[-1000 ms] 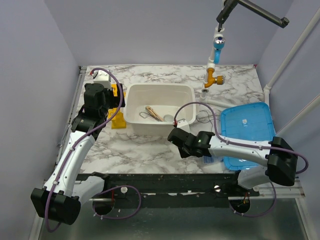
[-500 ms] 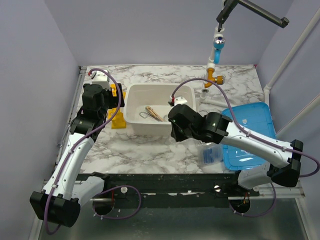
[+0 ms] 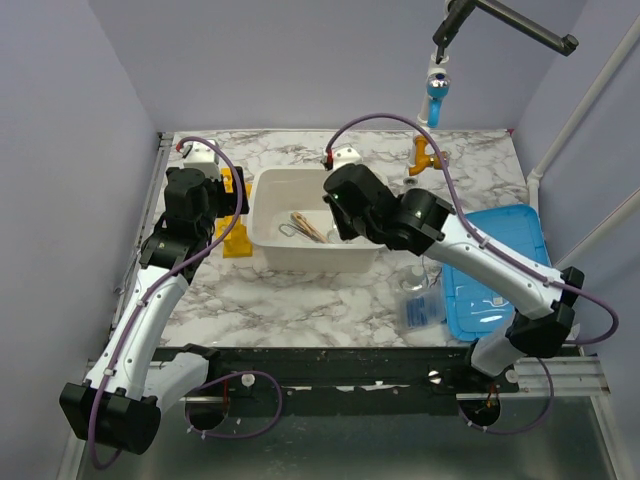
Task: Organize the chemistry lab equipment
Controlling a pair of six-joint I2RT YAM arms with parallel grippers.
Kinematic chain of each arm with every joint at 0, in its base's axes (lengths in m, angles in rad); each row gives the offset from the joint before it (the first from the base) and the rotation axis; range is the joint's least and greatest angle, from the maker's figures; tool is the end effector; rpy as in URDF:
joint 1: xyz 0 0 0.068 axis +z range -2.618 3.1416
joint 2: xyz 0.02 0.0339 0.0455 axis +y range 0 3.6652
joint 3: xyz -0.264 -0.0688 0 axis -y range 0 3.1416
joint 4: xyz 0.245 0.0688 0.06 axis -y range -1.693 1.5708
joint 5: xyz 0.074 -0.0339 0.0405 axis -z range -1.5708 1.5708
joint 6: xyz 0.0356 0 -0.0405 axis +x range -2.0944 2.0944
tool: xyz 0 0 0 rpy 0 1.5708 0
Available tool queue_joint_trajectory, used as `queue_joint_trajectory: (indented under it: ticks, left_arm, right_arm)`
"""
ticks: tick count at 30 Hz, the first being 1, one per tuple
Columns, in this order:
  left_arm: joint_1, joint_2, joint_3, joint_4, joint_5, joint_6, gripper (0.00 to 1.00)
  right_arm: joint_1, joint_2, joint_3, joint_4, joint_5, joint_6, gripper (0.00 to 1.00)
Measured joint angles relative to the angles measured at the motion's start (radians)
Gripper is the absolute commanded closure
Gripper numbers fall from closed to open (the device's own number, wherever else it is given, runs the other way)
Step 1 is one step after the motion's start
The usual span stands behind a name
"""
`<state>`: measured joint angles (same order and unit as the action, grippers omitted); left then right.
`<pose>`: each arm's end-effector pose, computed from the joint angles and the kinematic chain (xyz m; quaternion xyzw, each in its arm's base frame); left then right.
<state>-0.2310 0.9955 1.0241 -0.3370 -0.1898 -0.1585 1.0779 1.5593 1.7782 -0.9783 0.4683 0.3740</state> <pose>0.2190 -0.0446 0.3689 -0.0268 0.8052 -0.0386 0.5912 0.1655 0.2741 0.4164 -0.2221 0.8705 0.0954 0.4286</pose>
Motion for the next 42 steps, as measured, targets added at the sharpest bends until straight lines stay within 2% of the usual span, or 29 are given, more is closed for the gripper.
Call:
queue_joint_trajectory:
  ticks: [8, 17, 32, 33, 38, 42]
  left_arm:
    - [0.000, 0.000, 0.000, 0.000, -0.001, 0.000, 0.01]
    - [0.000, 0.000, 0.000, 0.000, 0.000, 0.000, 0.01]
    - [0.000, 0.003, -0.001, 0.000, 0.000, 0.000, 0.01]
    - [0.000, 0.003, -0.001, 0.000, 0.000, 0.000, 0.01]
    - [0.000, 0.004, -0.001, 0.000, 0.001, 0.000, 0.01]
    - [0.000, 0.004, -0.001, 0.000, 0.003, 0.000, 0.01]
  right_arm:
    - [-0.195, 0.153, -0.011, 0.163, 0.005, -0.157, 0.99]
    - [-0.292, 0.349, -0.065, 0.313, -0.046, -0.270, 0.99]
    - [-0.393, 0.424, -0.168, 0.473, -0.124, -0.318, 0.99]
    - [-0.394, 0.429, -0.168, 0.475, -0.126, -0.318, 0.98]
    - [-0.399, 0.464, -0.168, 0.483, -0.142, -0.315, 0.77]
    - [-0.399, 0.467, -0.168, 0.488, -0.149, -0.313, 0.68]
